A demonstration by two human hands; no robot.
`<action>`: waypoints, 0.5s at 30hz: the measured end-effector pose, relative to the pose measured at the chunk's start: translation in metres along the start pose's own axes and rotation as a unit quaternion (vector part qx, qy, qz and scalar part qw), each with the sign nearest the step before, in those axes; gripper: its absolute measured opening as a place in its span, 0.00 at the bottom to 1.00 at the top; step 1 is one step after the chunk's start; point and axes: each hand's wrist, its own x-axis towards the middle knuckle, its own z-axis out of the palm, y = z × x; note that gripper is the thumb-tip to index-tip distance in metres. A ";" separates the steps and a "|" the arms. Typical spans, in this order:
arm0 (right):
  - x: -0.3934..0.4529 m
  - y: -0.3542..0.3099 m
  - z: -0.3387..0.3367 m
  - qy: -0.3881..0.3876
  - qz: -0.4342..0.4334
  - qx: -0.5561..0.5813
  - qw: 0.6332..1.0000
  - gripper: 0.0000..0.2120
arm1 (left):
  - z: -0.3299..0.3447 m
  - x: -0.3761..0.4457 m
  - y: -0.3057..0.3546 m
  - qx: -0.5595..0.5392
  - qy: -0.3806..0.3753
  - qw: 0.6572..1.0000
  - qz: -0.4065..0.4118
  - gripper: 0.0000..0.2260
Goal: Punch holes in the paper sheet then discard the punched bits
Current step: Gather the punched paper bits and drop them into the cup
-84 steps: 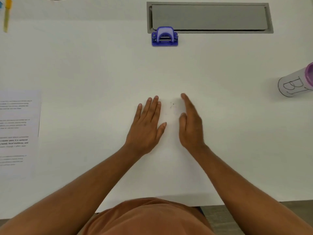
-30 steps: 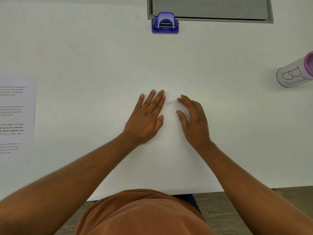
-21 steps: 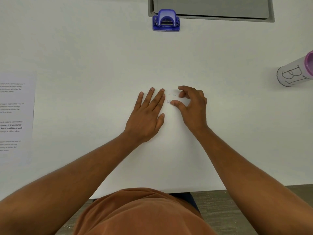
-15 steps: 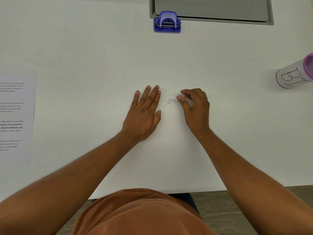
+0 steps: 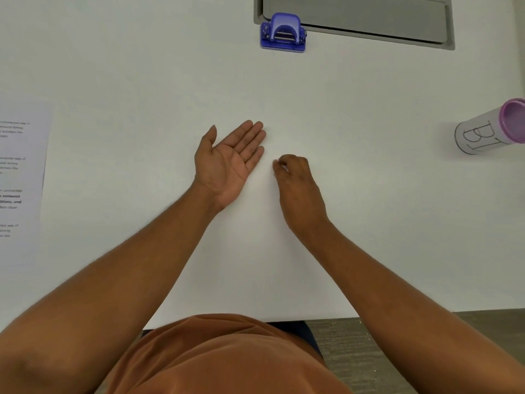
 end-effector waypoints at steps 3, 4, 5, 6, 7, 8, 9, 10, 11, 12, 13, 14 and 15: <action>0.006 -0.001 -0.003 0.003 0.014 -0.003 1.000 0.11 | -0.008 0.002 0.003 -0.021 -0.045 0.998 -0.028 0.35; 0.010 0.000 -0.004 0.000 0.016 -0.012 1.000 0.10 | -0.011 0.001 0.004 -0.030 -0.059 0.997 -0.038 0.35; 0.012 0.001 -0.003 -0.004 0.016 -0.019 1.000 0.09 | -0.013 0.001 0.006 -0.038 -0.071 0.996 -0.047 0.36; 0.014 0.000 -0.003 -0.007 0.014 -0.023 1.000 0.09 | -0.016 0.001 0.007 -0.046 -0.081 0.994 -0.056 0.37; 0.014 -0.002 -0.001 -0.007 0.011 -0.031 0.999 0.09 | -0.018 0.001 0.009 -0.057 -0.091 0.992 -0.063 0.37; 0.014 -0.002 0.000 -0.004 0.008 -0.036 0.999 0.10 | -0.020 0.002 0.010 -0.069 -0.100 0.990 -0.070 0.38; 0.015 -0.002 0.000 0.001 0.007 -0.036 0.999 0.10 | -0.022 0.004 0.010 -0.079 -0.108 0.988 -0.075 0.38; 0.016 -0.002 0.000 0.010 0.007 -0.035 0.999 0.11 | -0.023 0.006 0.010 -0.089 -0.116 0.986 -0.079 0.38; 0.017 -0.001 0.001 0.027 0.005 -0.034 0.999 0.11 | -0.023 0.008 0.010 -0.098 -0.123 0.984 -0.083 0.38; 0.018 -0.003 0.001 0.042 0.003 -0.033 0.999 0.12 | -0.023 0.009 0.009 -0.104 -0.132 0.982 -0.088 0.38; 0.020 -0.004 0.000 0.053 0.007 -0.028 0.998 0.12 | -0.024 0.011 0.009 -0.106 -0.139 0.980 -0.091 0.38; 0.022 -0.006 -0.002 0.065 0.014 -0.025 0.997 0.11 | -0.024 0.013 0.009 -0.105 -0.145 0.979 -0.093 0.38; 0.024 -0.007 -0.003 0.074 0.023 -0.019 0.997 0.10 | -0.025 0.014 0.009 -0.105 -0.149 0.979 -0.095 0.39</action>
